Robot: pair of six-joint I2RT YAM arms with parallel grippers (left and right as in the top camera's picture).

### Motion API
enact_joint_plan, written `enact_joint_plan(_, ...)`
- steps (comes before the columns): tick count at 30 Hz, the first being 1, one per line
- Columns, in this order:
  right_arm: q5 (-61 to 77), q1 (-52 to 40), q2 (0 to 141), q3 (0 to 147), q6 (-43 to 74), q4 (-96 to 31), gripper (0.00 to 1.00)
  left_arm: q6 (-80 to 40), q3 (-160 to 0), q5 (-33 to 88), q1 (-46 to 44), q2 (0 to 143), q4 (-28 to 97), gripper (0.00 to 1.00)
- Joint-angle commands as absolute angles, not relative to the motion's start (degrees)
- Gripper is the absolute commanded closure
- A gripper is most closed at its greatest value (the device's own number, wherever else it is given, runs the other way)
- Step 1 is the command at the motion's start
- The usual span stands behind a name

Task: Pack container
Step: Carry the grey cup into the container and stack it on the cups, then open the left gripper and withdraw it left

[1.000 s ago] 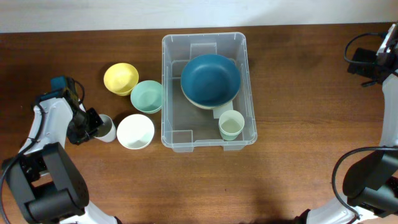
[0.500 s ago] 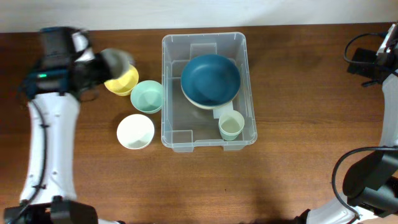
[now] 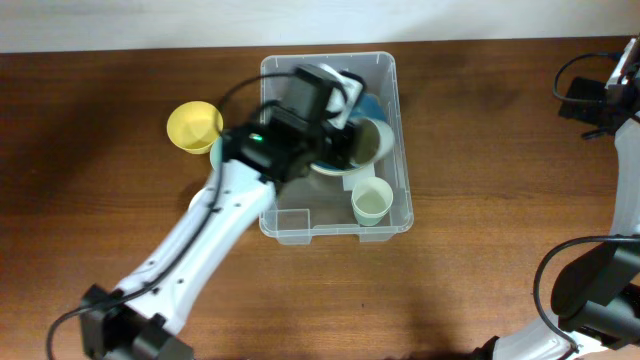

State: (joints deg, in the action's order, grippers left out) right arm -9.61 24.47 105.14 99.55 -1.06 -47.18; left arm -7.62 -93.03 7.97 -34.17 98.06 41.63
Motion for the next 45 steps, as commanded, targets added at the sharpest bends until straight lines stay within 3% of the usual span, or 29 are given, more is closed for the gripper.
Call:
enact_joint_plan(1, -9.7, 24.8, 103.8, 100.4, -0.4, -47.2, 0.01, -6.0, -93.1, 3.1, -36.5, 100.6, 42.7, 0.99)
enact_joint_plan(24, -9.7, 24.8, 103.8, 100.4, -0.4, -47.2, 0.01, -5.9, -93.1, 3.4, -39.7, 103.6, 52.3, 0.99)
enact_joint_plan(25, -9.7, 24.8, 103.8, 100.4, -0.4, -47.2, 0.01, -5.9, -93.1, 3.4, -39.9, 103.6, 52.4, 0.96)
enact_joint_plan(28, -9.7, 24.8, 103.8, 100.4, -0.4, -47.2, 0.01, -5.9, -93.1, 3.4, -40.0, 103.6, 52.6, 0.58)
enact_joint_plan(29, -9.7, 24.8, 103.8, 100.4, -0.4, -47.2, 0.01, -5.9, -93.1, 3.3, -40.0, 103.6, 52.6, 0.53)
enact_joint_plan(37, -9.7, 24.8, 103.8, 100.4, -0.4, -47.2, 0.01, -5.9, -96.8, -7.3, -36.4, 103.4, 53.4, 0.52)
enact_joint_plan(45, -9.7, 24.8, 103.8, 100.4, -0.4, -47.2, 0.01, -7.7, -106.3, -15.9, -21.5, 103.3, 57.6, 0.51)
